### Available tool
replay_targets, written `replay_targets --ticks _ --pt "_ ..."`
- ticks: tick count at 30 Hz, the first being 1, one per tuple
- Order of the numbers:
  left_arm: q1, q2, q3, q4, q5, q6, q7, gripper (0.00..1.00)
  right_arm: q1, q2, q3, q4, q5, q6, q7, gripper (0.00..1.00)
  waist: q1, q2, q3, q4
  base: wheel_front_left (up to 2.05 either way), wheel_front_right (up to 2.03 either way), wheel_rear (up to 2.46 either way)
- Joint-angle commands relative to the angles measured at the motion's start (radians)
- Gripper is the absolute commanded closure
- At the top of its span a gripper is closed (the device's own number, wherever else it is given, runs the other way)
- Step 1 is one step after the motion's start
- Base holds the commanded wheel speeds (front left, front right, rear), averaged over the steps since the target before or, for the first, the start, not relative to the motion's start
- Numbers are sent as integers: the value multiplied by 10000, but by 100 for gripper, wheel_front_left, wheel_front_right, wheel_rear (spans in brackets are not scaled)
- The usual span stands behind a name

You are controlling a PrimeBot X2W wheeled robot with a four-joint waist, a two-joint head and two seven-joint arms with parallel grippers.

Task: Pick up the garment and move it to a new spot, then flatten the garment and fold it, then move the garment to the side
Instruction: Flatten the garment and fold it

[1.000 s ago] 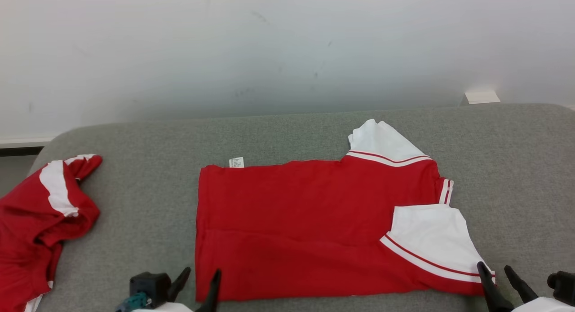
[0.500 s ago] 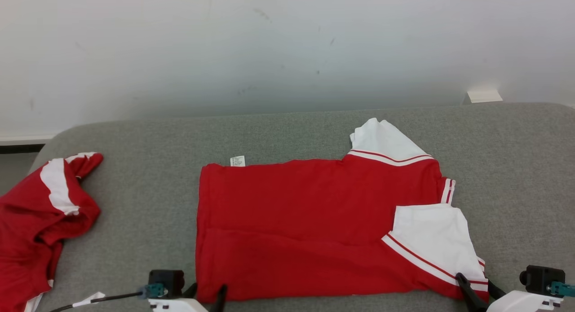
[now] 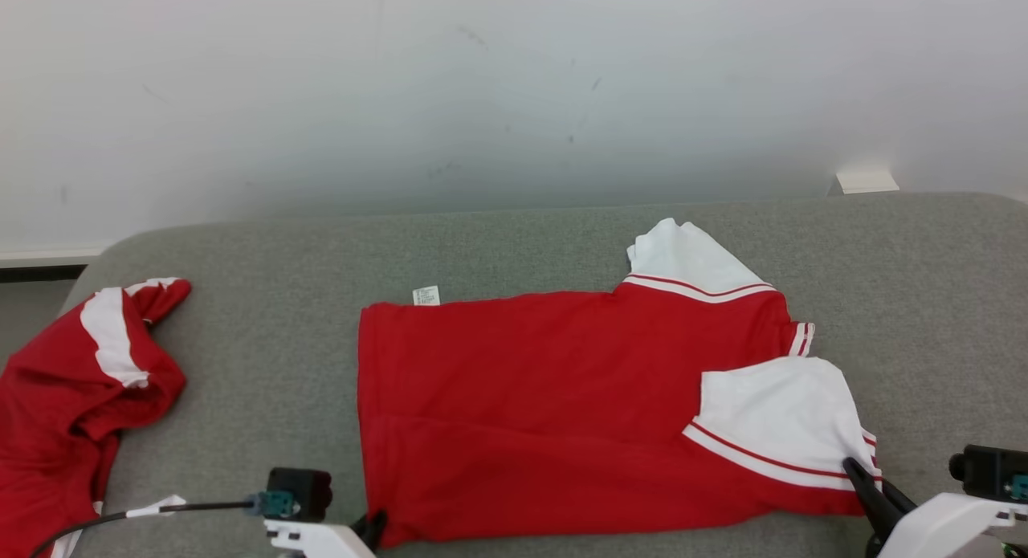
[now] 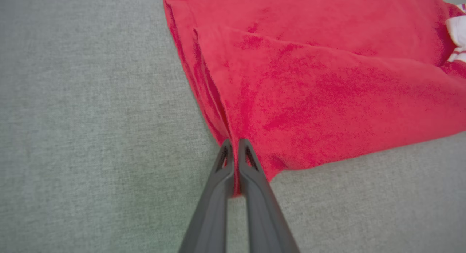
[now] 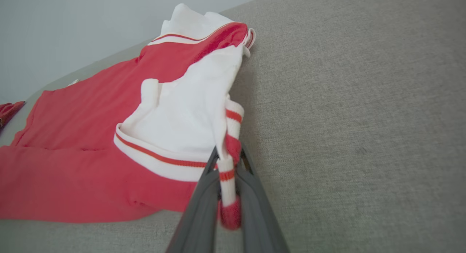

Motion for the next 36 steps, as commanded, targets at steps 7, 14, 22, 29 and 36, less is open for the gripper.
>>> replay_targets --ticks 7,14,22,29,36 --pt "816 1141 -124 -2130 -115 726 844 100 1570 -825 -621 -1815 591 -21 1038 100 0 0 -100 86 0 0 0" --pt "1582 2174 -104 -3960 -293 1633 1577 100 3569 -1026 -1971 -3472 457 -21 2402 100 0 0 -60 68 0 0 0" --pt "2171 2471 -244 -4520 -704 1956 2132 0 4556 3 -3295 -4405 -658 -19 4024 0 0 0 -22 -133 0 0 0" --pt "1484 2755 -120 -4706 -271 2039 2147 0 4147 708 -4089 -5448 -1626 -19 4332 0 0 0 52 -150 0 0 0" --pt "179 2656 408 -4578 554 2192 1604 0 2452 1013 -4280 -5946 -2387 -19 3886 0 0 0 602 -207 0 0 0"
